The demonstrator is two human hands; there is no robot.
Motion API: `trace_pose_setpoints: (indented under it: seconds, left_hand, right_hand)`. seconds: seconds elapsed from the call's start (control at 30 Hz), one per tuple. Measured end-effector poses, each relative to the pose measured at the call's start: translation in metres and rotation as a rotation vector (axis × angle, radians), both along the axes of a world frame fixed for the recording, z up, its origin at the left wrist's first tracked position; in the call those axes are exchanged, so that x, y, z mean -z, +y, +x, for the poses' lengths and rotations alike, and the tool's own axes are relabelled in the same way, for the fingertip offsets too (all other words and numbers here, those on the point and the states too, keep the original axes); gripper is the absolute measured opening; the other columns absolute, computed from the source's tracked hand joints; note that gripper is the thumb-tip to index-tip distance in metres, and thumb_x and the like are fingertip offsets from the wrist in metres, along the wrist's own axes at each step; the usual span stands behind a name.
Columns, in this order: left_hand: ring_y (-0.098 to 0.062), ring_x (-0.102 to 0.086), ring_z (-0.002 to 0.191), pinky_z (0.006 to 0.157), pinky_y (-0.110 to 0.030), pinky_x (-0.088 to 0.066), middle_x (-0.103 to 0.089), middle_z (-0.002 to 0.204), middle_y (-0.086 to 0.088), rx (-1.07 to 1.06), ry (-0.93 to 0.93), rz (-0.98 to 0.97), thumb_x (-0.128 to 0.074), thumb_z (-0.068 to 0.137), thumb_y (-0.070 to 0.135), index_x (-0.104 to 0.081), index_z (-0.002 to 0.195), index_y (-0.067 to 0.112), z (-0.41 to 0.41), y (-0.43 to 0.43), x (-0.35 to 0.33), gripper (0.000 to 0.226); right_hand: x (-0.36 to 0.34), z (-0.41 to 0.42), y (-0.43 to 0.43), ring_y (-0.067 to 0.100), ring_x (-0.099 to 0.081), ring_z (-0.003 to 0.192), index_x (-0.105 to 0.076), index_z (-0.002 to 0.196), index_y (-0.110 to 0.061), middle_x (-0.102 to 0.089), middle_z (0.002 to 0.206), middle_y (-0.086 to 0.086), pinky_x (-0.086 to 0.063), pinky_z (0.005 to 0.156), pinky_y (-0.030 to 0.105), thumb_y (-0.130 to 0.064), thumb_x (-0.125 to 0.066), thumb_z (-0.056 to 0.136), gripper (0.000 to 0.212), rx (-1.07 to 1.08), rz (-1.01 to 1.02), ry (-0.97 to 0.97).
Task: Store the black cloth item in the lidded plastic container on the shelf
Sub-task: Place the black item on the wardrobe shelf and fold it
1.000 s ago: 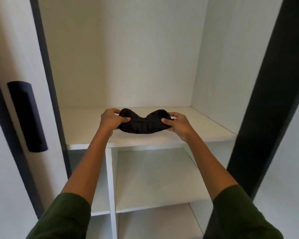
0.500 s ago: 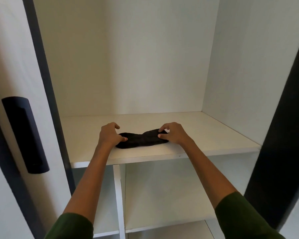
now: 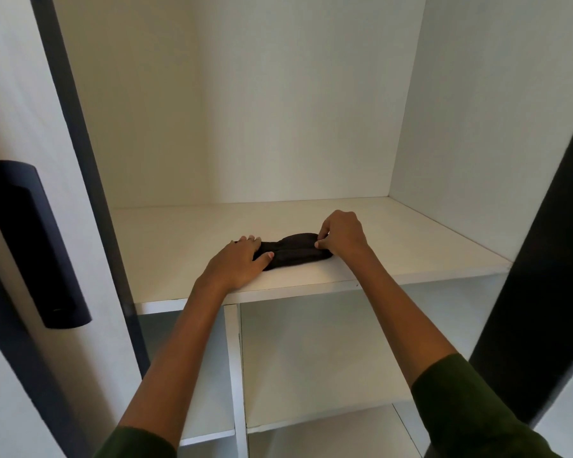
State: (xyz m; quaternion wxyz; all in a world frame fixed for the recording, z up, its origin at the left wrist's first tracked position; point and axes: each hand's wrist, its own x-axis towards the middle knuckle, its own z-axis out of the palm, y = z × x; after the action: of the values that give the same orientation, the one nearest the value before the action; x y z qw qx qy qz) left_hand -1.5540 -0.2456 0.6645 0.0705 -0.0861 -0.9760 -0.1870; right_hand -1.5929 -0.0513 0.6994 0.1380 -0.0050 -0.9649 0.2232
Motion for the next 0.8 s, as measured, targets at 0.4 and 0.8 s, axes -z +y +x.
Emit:
trace_pose_setpoints:
  seconds: [0.4,0.8]
  left_hand:
    - [-0.019,-0.008,0.149,0.12,-0.034,-0.004,-0.012,0.161,-0.008,0.048,-0.019,-0.15,-0.016,0.102,0.041,-0.018,0.148,0.041,-0.002,0.001,0.003,0.046]
    - [-0.021,-0.007,0.149,0.12,-0.039,-0.001,-0.012,0.161,-0.01,-0.056,-0.071,-0.158,-0.014,0.102,0.036,-0.017,0.152,0.018,-0.001,0.013,-0.003,0.053]
  right_hand:
    - [-0.009,0.014,-0.021,0.025,-0.061,0.088,-0.059,0.087,-0.002,-0.058,0.098,0.013,-0.046,0.064,0.023,0.008,-0.053,0.086,0.012,-0.134,0.4,-0.039]
    - [-0.004,0.005,0.0,0.024,-0.065,0.096,-0.068,0.107,-0.01,-0.068,0.106,0.006,-0.044,0.068,0.025,-0.022,-0.074,0.08,0.03,0.044,0.12,-0.051]
